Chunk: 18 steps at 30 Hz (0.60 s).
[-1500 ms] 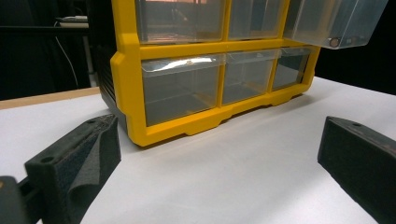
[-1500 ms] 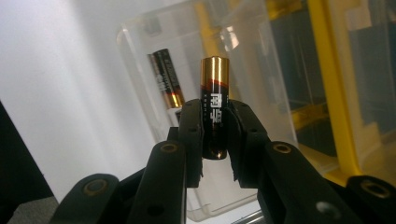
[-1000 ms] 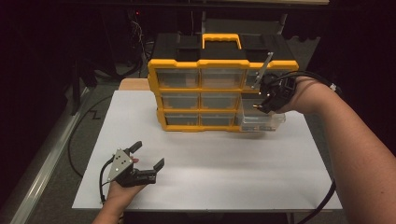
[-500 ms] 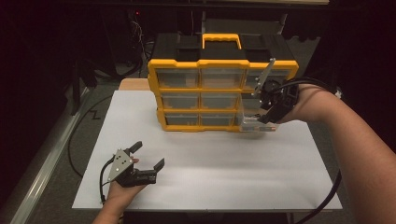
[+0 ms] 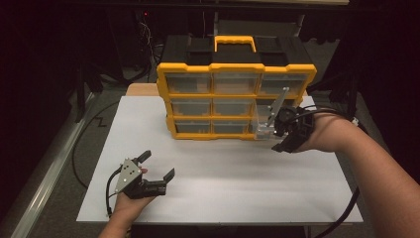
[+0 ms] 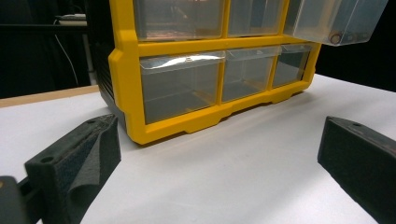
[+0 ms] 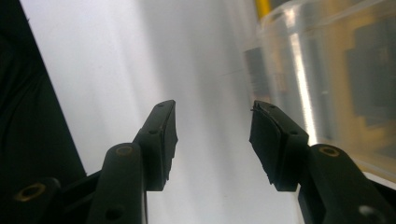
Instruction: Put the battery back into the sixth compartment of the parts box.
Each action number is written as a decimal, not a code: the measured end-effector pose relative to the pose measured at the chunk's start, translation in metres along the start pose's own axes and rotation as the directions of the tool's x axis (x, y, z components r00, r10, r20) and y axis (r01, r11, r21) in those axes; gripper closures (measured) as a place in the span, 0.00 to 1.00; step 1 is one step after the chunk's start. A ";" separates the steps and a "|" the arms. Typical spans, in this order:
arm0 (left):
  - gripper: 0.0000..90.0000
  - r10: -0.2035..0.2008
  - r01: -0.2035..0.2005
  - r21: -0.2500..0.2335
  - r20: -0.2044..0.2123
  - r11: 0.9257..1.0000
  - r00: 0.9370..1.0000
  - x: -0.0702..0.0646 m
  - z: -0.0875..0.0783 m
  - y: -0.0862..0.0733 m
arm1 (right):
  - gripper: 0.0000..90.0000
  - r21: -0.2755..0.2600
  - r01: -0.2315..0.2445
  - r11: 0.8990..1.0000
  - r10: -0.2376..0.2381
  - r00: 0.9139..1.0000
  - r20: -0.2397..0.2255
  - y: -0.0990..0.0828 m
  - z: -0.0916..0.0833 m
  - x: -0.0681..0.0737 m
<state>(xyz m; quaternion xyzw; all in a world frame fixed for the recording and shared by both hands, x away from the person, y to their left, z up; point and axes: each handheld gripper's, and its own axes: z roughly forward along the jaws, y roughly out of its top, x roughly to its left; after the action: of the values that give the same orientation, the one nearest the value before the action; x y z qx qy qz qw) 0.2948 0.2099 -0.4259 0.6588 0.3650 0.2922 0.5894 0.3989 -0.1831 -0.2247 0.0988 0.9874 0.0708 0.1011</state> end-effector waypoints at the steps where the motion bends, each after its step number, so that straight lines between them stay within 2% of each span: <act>1: 0.01 -0.001 0.001 0.000 -0.001 1.000 1.000 0.000 0.000 0.000 | 0.59 0.004 0.008 1.000 -0.008 1.000 0.000 0.000 0.002 0.002; 8: 0.01 0.001 -0.001 0.002 0.001 1.000 1.000 0.000 0.000 0.000 | 0.51 0.010 -0.017 1.000 0.017 1.000 -0.008 -0.005 0.021 0.011; 14: 0.01 0.001 -0.001 0.000 0.000 1.000 1.000 0.000 0.000 0.000 | 0.45 0.024 -0.013 1.000 0.014 1.000 -0.011 -0.009 0.042 0.019; 17: 0.01 0.001 -0.001 0.000 0.000 1.000 1.000 0.000 0.000 0.000 | 0.44 0.025 -0.025 0.999 0.026 0.999 -0.030 -0.010 0.052 0.022; 18: 0.00 0.000 0.000 -0.001 0.000 1.000 1.000 -0.001 0.000 0.000 | 0.43 0.012 -0.019 1.000 0.020 0.999 -0.031 -0.011 0.057 0.024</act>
<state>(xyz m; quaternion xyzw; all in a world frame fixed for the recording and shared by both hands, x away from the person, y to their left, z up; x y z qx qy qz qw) 0.2946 0.2095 -0.4258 0.6586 0.3647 0.2925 0.5896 0.3864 -0.1822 -0.2862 0.1079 0.9883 0.0675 0.0842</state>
